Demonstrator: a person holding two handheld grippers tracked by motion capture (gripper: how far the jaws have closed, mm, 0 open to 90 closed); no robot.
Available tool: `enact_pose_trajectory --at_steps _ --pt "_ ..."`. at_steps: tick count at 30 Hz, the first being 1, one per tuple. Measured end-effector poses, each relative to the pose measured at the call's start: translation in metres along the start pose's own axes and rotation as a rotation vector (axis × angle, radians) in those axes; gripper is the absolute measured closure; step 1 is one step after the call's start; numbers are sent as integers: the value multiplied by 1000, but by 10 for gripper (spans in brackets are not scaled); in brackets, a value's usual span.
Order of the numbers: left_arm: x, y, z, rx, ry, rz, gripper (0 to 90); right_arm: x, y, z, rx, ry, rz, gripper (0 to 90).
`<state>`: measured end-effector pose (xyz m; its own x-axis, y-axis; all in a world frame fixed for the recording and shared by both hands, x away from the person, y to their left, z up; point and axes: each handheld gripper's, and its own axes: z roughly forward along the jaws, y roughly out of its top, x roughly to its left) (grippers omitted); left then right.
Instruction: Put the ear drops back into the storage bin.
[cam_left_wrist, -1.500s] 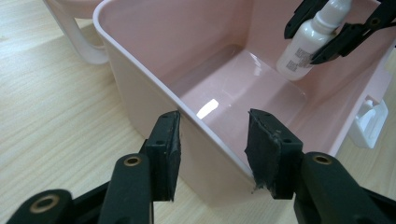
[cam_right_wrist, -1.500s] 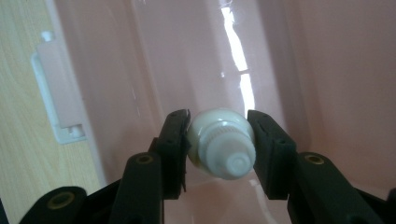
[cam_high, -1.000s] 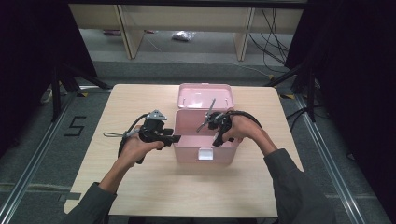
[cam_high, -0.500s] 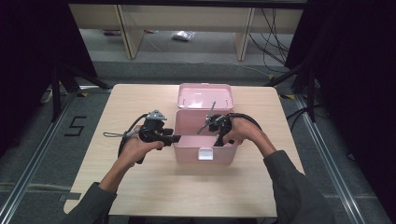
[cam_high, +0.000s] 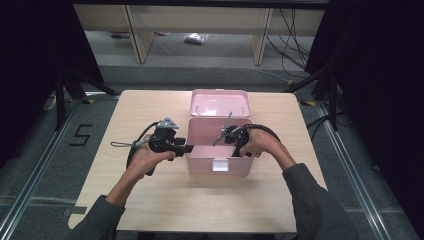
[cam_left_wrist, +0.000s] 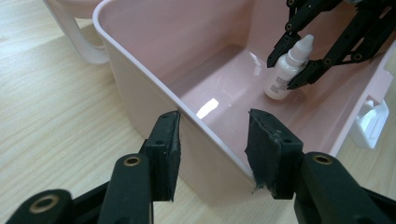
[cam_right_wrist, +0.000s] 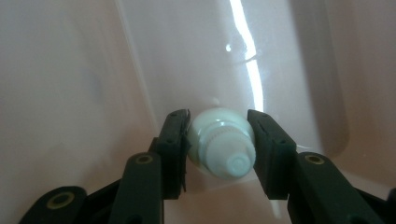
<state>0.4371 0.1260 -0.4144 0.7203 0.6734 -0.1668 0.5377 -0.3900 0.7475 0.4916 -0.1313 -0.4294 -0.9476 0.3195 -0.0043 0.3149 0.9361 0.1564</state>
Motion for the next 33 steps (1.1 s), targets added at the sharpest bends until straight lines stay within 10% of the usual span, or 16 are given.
enact_pose_trajectory --at_steps 15,33 --pt "0 0 0 0 -2 -1 538 -2 4 6 21 -2 -49 603" --pt "-1 0 2 3 3 9 542 0 0 -6 -28 -1 31 457"
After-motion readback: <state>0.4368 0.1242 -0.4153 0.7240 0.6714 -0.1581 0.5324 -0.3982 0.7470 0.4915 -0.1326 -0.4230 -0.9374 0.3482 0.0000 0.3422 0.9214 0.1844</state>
